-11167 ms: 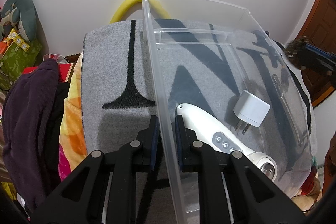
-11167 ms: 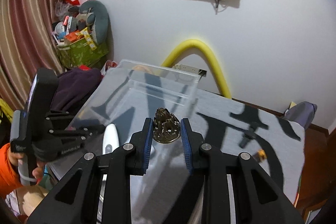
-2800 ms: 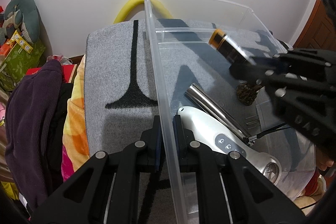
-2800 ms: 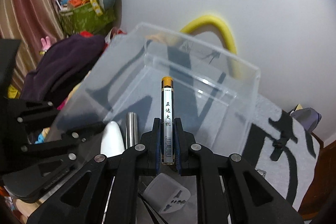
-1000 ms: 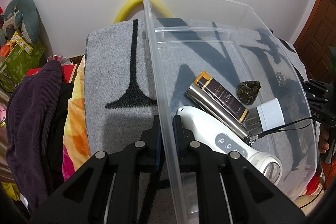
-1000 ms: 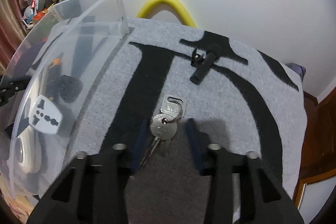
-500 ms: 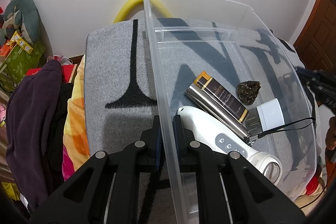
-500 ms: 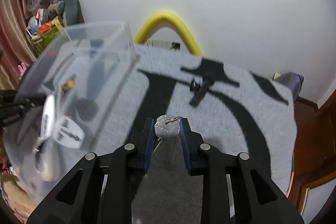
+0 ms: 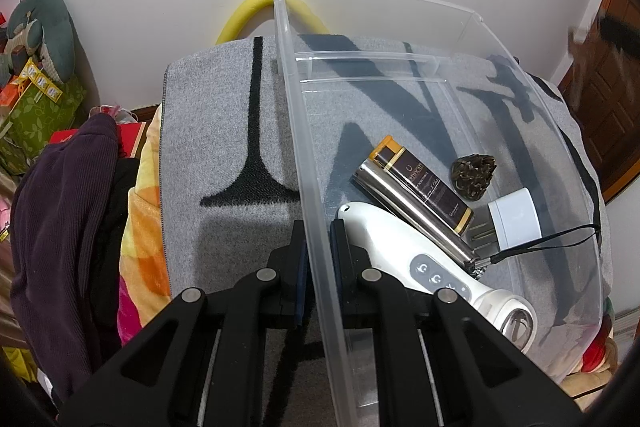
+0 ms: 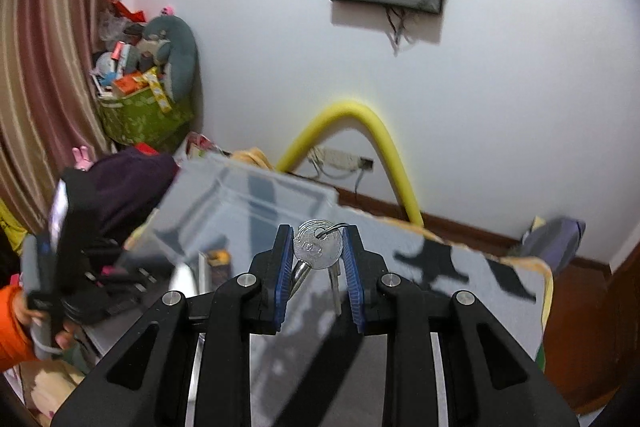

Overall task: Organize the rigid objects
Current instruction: 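Carry the keys into the clear box and release them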

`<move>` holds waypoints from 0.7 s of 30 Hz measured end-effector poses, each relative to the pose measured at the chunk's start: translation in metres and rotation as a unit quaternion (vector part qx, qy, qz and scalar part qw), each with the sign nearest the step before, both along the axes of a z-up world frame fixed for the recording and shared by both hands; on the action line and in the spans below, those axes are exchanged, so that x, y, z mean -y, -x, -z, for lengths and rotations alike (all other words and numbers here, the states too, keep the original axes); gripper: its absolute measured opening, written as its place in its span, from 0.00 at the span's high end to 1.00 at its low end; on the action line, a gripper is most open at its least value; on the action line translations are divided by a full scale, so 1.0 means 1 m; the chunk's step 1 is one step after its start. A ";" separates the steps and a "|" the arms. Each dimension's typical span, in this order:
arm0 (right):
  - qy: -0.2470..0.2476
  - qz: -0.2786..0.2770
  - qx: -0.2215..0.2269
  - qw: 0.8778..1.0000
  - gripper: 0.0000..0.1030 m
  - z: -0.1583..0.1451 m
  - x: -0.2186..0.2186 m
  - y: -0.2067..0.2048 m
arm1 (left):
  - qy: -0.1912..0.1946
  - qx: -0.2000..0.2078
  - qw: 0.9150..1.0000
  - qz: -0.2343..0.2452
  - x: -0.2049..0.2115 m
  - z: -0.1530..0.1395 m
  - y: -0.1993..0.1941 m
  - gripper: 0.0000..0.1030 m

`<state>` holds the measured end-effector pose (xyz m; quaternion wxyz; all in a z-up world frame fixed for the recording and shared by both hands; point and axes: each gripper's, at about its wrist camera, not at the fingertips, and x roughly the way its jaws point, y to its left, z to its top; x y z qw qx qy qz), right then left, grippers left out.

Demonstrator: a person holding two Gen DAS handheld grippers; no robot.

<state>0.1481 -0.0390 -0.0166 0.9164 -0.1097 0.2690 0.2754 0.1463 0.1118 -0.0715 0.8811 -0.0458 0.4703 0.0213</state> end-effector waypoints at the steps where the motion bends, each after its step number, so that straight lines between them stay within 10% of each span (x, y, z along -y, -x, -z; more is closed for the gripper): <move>1: 0.000 -0.008 0.007 1.000 0.78 -0.006 -0.008 0.003 | 0.000 0.000 1.000 0.000 0.000 0.000 0.000 0.90; 21: 0.097 -0.045 -0.078 0.991 0.78 0.065 -0.097 -0.045 | 0.002 0.001 1.000 0.000 0.000 0.001 0.000 0.90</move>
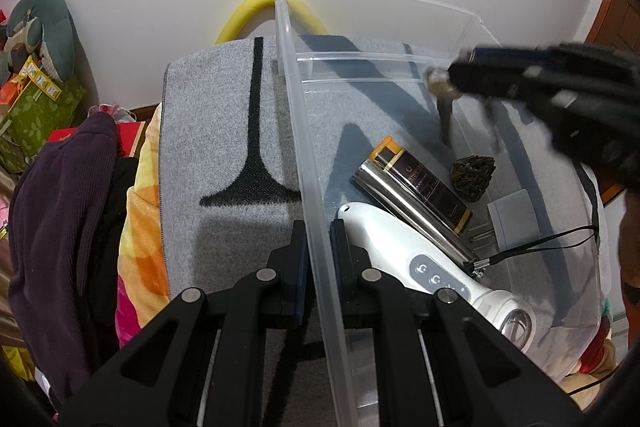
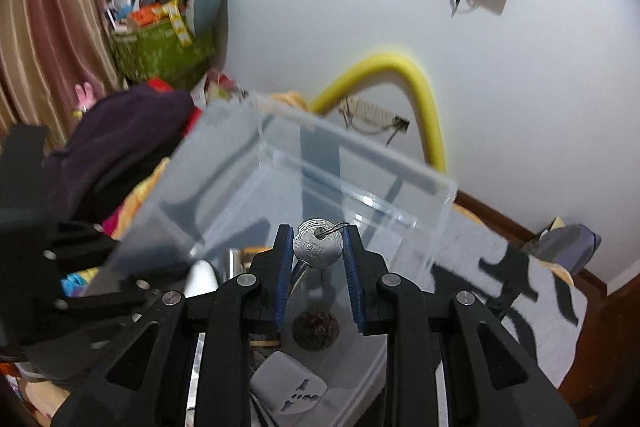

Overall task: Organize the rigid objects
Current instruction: 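Carry the keys into the clear box and release them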

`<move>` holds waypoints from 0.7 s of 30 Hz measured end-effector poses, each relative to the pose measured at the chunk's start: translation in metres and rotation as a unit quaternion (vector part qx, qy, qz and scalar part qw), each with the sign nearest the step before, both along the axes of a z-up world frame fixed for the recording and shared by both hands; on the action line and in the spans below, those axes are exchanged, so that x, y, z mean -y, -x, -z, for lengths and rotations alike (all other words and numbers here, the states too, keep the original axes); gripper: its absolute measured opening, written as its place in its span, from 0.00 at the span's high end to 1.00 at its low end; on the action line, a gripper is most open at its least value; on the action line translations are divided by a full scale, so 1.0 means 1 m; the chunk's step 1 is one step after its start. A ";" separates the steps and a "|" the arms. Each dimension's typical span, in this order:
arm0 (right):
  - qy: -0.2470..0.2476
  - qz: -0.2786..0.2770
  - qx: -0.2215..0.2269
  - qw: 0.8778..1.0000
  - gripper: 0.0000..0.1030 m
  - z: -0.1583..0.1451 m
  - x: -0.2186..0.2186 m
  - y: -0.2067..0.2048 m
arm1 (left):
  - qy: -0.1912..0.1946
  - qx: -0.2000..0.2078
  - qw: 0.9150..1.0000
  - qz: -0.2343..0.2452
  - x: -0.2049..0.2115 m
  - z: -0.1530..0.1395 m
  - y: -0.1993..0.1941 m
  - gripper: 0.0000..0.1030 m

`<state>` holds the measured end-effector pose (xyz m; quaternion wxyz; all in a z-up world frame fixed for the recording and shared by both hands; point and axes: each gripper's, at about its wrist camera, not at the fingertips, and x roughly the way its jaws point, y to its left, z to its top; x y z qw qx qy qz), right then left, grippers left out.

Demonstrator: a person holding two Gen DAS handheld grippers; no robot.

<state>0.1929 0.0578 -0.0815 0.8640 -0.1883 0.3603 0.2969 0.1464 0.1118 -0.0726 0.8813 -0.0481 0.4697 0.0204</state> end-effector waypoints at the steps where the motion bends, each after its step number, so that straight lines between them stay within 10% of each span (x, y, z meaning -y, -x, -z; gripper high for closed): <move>1: 0.005 -0.001 -0.004 1.000 0.78 0.005 0.000 -0.002 | 0.000 0.000 1.000 0.000 0.000 0.000 0.000 0.90; 12: 0.024 -0.020 -0.041 0.999 0.75 0.021 -0.001 0.001 | 0.001 0.000 1.000 0.000 0.000 0.000 0.000 0.90; 21: -0.034 -0.008 0.001 0.999 0.61 -0.021 0.035 0.018 | 0.000 0.000 1.000 0.000 0.000 0.000 0.000 0.90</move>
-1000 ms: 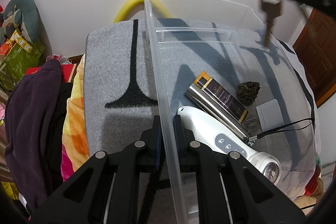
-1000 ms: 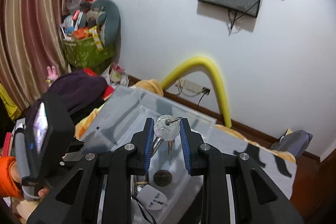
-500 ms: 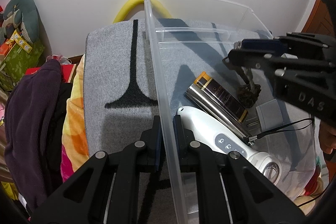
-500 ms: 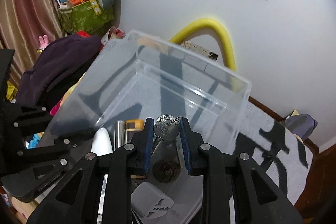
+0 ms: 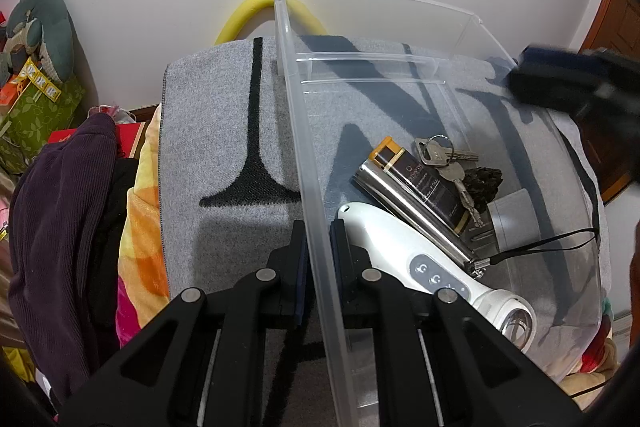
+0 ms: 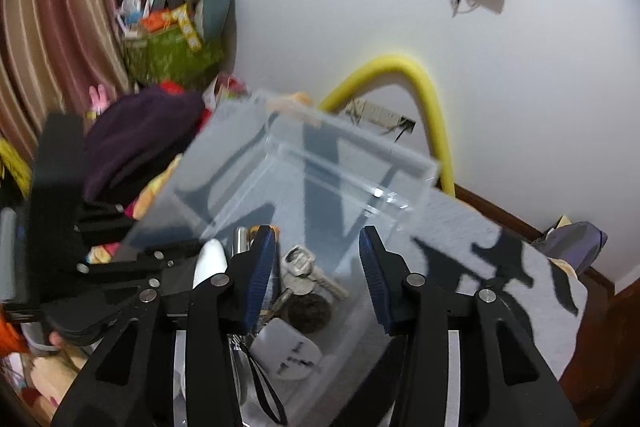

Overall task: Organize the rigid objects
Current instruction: 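Carry the keys into the clear box and release them, then grasp the black microphone with the right tool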

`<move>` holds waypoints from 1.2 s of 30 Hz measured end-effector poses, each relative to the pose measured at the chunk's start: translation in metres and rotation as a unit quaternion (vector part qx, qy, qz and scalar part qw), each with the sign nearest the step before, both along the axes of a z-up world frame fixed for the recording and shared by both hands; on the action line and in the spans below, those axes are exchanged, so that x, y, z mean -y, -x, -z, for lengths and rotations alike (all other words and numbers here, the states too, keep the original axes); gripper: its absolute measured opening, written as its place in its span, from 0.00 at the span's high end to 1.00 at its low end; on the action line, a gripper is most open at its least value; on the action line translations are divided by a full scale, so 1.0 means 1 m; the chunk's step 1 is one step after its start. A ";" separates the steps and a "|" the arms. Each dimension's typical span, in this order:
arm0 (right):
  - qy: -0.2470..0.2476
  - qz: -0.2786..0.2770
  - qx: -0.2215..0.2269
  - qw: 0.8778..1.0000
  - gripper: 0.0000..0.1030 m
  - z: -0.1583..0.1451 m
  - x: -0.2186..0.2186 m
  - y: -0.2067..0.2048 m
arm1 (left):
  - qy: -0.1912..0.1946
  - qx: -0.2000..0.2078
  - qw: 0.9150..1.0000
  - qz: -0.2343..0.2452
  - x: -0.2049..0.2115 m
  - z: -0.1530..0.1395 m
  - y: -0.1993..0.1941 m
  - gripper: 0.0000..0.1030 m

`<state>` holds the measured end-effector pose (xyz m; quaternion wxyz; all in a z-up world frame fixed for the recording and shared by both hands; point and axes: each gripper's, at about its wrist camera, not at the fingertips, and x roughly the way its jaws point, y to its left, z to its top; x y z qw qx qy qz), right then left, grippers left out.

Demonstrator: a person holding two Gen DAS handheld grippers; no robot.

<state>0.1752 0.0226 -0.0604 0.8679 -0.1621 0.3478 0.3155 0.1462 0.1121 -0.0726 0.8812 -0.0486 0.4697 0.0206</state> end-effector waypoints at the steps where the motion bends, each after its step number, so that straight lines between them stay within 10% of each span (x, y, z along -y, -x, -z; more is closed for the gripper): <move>1: -0.009 0.006 0.004 1.000 0.60 -0.006 0.006 0.000 | 0.000 0.000 1.000 0.000 0.000 0.000 0.000 0.90; 10: -0.039 0.106 0.020 0.993 0.53 -0.020 0.070 -0.025 | -0.003 -0.002 1.000 0.001 0.000 0.000 -0.001 0.90; 27: -0.017 0.213 -0.091 0.973 0.53 0.065 0.125 -0.105 | -0.004 -0.003 1.000 0.002 0.001 0.001 -0.002 0.90; 36: -0.004 0.197 -0.074 0.978 0.77 0.072 0.117 -0.099 | -0.004 -0.003 1.000 0.001 0.000 0.001 -0.002 0.90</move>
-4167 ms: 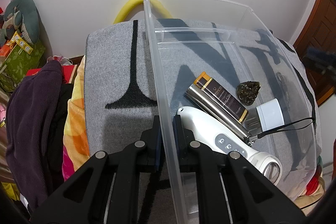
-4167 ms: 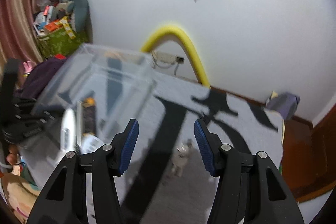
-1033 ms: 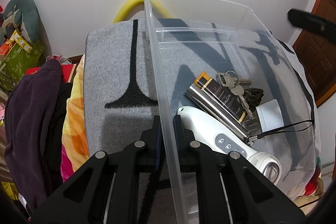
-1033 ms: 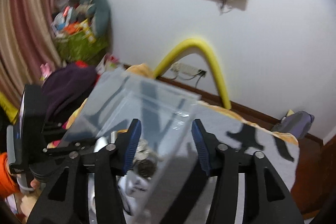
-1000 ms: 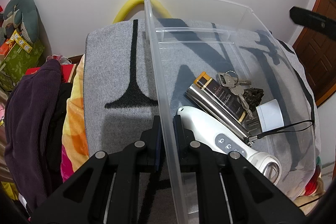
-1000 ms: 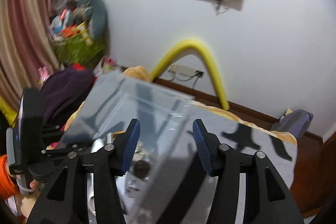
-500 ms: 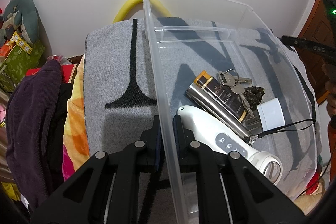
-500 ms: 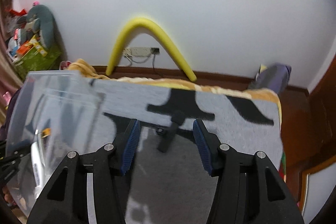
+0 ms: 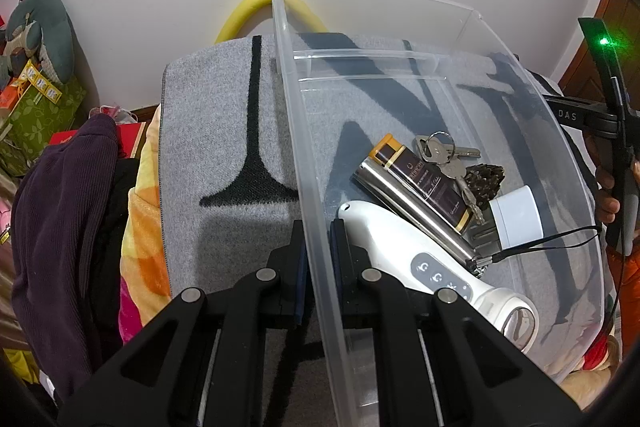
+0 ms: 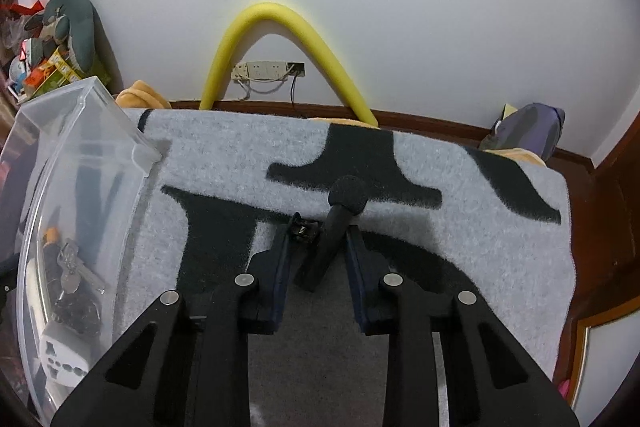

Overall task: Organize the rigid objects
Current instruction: 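Grasp the black microphone with the right tool, then carry the black microphone into the clear box and open the right tool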

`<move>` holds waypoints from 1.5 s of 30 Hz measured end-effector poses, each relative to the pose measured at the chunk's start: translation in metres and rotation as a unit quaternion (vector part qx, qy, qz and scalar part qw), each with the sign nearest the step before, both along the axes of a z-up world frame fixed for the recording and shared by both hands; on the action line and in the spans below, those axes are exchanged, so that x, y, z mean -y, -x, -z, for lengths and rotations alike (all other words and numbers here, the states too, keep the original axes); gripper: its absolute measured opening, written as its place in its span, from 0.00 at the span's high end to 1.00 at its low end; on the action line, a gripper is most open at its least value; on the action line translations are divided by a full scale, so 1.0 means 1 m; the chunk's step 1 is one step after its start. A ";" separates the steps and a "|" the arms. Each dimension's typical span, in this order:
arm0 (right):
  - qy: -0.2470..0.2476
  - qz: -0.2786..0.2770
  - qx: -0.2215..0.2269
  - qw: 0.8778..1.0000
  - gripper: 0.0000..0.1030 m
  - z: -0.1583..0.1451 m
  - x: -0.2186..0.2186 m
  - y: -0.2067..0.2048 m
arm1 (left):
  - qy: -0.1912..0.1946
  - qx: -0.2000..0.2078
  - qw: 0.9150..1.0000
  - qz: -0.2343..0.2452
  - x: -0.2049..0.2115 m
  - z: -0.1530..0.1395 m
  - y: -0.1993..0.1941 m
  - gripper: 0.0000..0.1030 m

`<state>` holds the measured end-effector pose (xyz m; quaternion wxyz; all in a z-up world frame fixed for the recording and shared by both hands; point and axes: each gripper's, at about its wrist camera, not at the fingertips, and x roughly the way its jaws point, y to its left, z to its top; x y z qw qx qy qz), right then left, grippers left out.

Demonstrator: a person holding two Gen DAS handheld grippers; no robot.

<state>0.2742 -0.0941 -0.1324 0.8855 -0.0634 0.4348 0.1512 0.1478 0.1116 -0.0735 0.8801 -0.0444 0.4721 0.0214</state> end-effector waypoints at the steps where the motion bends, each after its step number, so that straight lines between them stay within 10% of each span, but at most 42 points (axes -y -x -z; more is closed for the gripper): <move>1: 0.000 -0.001 0.005 1.000 0.77 -0.001 0.000 0.002 | 0.000 0.000 1.000 0.000 0.000 0.000 0.000 0.90; 22: -0.039 -0.127 0.135 0.982 0.77 -0.102 -0.062 0.098 | 0.003 0.001 1.000 -0.001 -0.001 0.000 0.002 0.90; 45: 0.027 -0.228 0.053 0.972 0.77 -0.031 -0.138 0.116 | 0.005 0.001 1.000 -0.002 -0.001 0.000 0.001 0.90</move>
